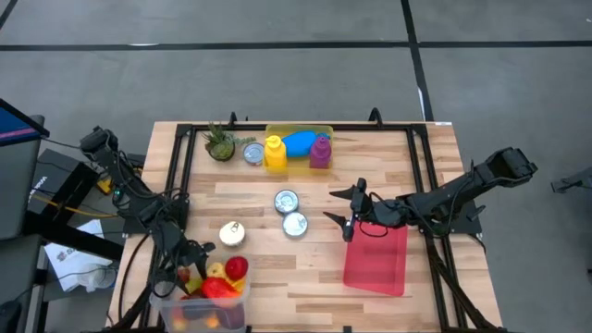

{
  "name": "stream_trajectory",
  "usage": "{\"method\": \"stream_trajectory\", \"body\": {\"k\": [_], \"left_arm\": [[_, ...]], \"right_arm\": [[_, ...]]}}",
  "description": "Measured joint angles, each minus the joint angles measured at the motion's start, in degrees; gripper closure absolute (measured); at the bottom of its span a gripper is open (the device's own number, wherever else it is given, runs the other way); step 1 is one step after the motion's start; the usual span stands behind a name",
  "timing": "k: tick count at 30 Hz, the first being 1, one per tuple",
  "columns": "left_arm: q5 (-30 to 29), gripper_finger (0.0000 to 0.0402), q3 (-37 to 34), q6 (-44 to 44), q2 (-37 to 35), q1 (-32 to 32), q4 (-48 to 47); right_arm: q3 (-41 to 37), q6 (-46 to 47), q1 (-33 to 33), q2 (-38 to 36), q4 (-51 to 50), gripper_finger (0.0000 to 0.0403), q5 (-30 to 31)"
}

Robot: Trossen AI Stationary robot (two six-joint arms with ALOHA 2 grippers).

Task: Pick & Place Food Item
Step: Adjust the white bin on the table

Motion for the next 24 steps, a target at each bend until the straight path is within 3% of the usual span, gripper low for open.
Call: {"method": "stream_trajectory", "body": {"k": [9,15,24], "left_arm": [[-5.47,0.0193,0.62,0.66,-0.11,-3.53,-0.36],[-8.81,0.0209,2.39,3.05,-0.11,-5.50,-1.35],[-15.99,0.0234,8.50,6.47,0.50,-10.96,-5.52]], "right_arm": [[1.37,-1.25,0.59,0.00,-0.50,0.0111,0.09],[8.67,-7.76,3.38,5.16,-2.00,0.0111,0.08],[25.70,-5.36,1.72,17.29,-21.97,0.0111,0.08]]}}
